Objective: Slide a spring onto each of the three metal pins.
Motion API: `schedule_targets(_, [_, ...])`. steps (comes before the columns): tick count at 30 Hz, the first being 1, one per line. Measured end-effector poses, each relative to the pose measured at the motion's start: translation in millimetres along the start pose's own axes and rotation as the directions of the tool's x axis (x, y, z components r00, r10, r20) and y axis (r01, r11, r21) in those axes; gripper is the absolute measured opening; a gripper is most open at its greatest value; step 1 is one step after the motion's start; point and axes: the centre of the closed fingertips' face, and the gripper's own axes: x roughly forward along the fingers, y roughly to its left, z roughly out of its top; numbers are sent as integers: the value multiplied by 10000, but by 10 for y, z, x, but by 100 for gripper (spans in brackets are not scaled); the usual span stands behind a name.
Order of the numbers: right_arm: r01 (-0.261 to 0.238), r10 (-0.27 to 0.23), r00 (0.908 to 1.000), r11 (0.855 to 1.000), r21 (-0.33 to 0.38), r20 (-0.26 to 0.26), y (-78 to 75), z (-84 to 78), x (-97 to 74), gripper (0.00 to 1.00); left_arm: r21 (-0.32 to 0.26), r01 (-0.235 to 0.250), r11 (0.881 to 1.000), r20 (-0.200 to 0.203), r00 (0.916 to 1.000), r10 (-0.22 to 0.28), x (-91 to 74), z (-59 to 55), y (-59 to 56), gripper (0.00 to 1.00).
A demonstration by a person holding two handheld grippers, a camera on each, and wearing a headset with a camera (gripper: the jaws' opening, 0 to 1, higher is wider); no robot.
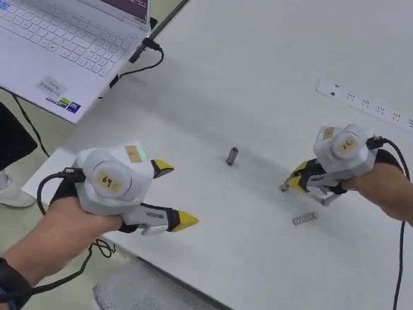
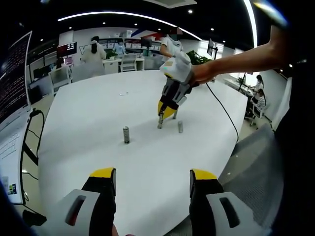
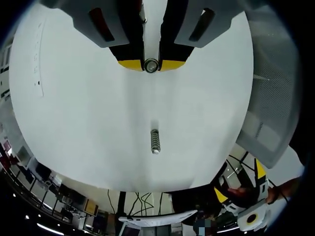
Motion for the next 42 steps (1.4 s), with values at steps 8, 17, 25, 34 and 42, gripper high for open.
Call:
schedule_targets(8, [11, -12, 9997, 10000, -33, -232, -22, -52, 101, 9, -41, -2, 10000, -77, 10000, 2, -7, -41, 7, 56])
schedule_targets(17, [30, -31, 9993, 10000, -9, -364, -9, -54, 123, 9, -37, -38, 10000, -86, 10000, 37, -20, -28, 23, 56])
schedule_targets(25, [226, -223, 9994, 9997, 118, -269, -27, -35, 35, 14, 27, -25, 10000, -75, 10000, 25, -11, -6, 15, 56])
schedule_targets(34, [576, -577, 9983, 9966, 589, -13, 30, -77, -104, 21, 8, -79, 10000, 42, 10000, 79, -16, 64, 4, 56])
schedule_targets(42, [793, -820, 9964, 9917, 1009, 220, 74, -141, -165, 23, 81, -106, 9999, 164, 9998, 105, -30, 127, -24, 56])
